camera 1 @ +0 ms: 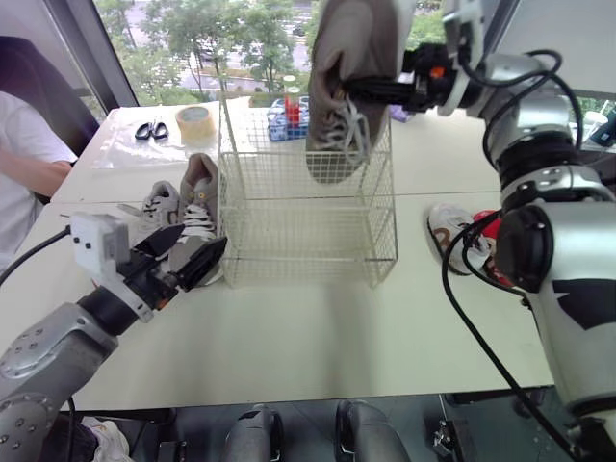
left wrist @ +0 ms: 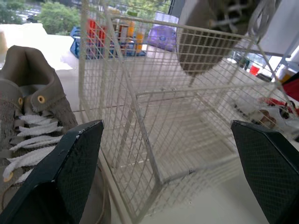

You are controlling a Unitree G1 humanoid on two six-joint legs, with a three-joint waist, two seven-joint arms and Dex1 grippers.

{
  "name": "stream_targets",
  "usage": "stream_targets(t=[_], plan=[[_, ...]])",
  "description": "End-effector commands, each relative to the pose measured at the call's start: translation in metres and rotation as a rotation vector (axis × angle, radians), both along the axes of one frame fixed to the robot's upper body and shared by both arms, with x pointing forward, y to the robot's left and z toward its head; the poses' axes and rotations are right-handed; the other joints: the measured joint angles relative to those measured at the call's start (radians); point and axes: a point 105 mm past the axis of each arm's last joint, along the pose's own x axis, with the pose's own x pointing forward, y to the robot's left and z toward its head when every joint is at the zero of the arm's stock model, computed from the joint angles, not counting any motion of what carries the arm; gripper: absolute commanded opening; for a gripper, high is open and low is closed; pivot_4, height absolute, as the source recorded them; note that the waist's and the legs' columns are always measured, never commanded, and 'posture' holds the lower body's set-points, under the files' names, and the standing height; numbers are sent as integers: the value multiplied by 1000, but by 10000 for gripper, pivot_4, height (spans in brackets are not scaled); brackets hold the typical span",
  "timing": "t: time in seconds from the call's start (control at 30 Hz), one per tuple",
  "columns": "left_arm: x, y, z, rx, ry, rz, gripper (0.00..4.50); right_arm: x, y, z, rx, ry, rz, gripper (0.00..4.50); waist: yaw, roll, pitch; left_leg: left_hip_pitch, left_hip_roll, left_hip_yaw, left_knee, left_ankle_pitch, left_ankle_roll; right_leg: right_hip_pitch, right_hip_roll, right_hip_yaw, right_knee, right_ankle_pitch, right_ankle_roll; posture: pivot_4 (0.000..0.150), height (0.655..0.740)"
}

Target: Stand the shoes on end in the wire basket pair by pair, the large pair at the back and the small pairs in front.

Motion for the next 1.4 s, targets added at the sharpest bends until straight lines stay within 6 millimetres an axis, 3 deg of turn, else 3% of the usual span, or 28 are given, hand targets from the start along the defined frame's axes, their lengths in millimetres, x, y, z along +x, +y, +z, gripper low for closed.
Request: stream_targets(t=[0.03,0.17,0.2,0.33,0.57,1.03,1.2,1.4], plan=[[1,-1,7,-4,-35,10,44889,12,-1,0,11,-11,-109,23806,-1,0,0,0,0,0,0,0,0,0,0,0,0,0,0,1500,7400],[1,0,9,5,-37,19,45000,20,-7,-7,-15,-6,-186,43274,-2,1,0,-1,0,0,0,0,-1,-1,0,0,0,0,0,1500,7400],[1,1,10,3,-39,23,45000,19,-9,-4,-1,-9,-189,44628,-2,0,0,-1,0,0,0,0,-1,-1,0,0,0,0,0,1500,7400],[2,6,12,-4,-39,32,45000,9,-24,13,33,-40,-150,44628,3,0,0,0,0,0,0,0,-1,0,0,0,0,0,0,1500,7400],[13,6,10,-9,-10,-12,45000,-10,-45,24,63,-19,-56,44628,0,1,0,0,0,0,0,0,-1,-1,0,0,0,0,0,1500,7400],[32,-4,6,0,-3,-75,45000,0,-49,-17,1,152,-81,44628,0,0,0,0,0,1,0,1,-1,0,1,0,1,0,0,1500,7400],[31,5,7,8,-8,-32,45000,-1,-72,-6,40,91,-164,44628,2,0,0,1,0,1,0,1,-1,0,1,0,1,0,0,1500,7400],[42,31,21,-8,-10,83,45000,-16,-110,12,72,14,-226,44628,3,0,0,1,0,1,0,1,-1,0,0,0,1,0,0,1500,7400]])
